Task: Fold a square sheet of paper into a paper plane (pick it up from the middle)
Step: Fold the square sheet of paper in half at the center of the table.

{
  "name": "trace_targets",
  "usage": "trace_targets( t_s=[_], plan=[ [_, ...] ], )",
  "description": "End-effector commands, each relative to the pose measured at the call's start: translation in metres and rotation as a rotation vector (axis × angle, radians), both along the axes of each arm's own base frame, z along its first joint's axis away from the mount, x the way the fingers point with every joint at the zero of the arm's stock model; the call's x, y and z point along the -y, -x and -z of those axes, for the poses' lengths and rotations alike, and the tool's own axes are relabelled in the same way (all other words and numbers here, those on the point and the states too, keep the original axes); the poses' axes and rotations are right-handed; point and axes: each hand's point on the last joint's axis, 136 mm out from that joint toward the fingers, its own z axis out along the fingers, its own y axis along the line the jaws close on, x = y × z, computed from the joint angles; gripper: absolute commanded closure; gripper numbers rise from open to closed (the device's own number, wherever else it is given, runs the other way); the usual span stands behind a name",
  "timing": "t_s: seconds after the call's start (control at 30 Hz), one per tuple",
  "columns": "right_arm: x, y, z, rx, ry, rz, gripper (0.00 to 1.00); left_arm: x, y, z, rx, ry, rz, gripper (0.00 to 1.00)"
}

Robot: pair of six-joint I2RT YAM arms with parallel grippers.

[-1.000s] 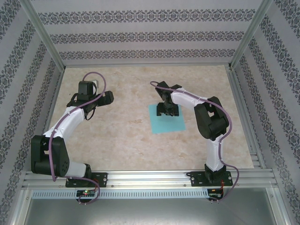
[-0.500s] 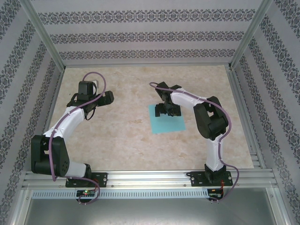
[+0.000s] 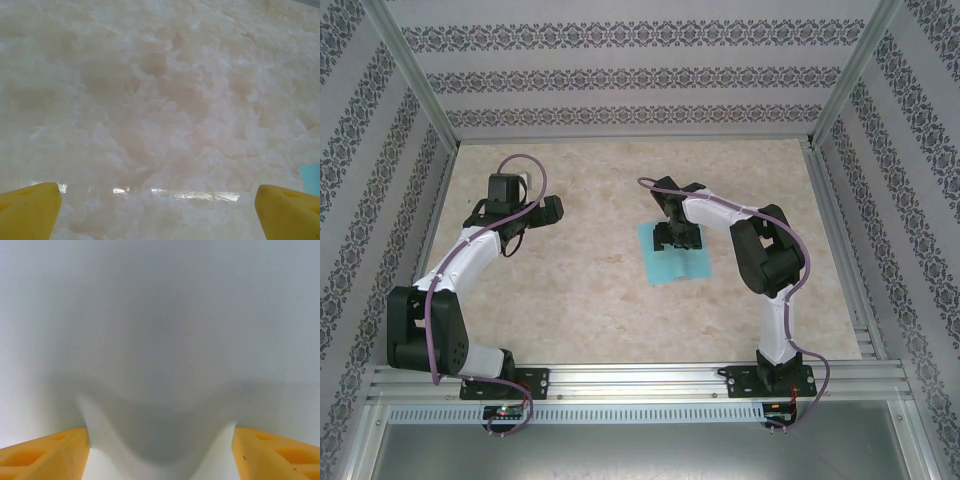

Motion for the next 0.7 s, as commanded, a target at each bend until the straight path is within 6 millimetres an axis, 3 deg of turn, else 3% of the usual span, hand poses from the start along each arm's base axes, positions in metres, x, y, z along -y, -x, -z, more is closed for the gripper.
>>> trace_targets(
  t_s=[0.0, 0.17, 0.3, 0.43, 0.53, 0.67],
  plan=[
    [0.005, 0.013, 0.02, -0.061, -0.004, 0.013, 0.32, 0.006, -0.004, -0.007, 0.0, 0.027, 0.003, 0.0],
    [-0.017, 0.003, -0.01, 0.017, -0.138, 0.028, 0.56, 0.009, -0.003, -0.004, -0.014, 0.043, 0.001, 0.0],
    [-0.058, 0.007, -0.036, 0.038, -0.361, -0.002, 0.75, 0.011, -0.001, 0.002, -0.044, 0.078, -0.017, 0.0],
    [-0.109, 0.012, -0.078, 0.07, -0.649, -0.052, 0.78, 0.025, 0.003, 0.013, -0.081, 0.158, -0.011, 0.0],
    [-0.135, 0.013, -0.105, 0.085, -0.845, -0.074, 0.78, 0.042, 0.005, 0.023, -0.109, 0.232, 0.016, 0.01],
    [-0.146, 0.012, -0.108, 0.062, -0.957, -0.07, 0.76, 0.068, 0.007, 0.03, -0.125, 0.292, 0.059, 0.02]
  ],
)
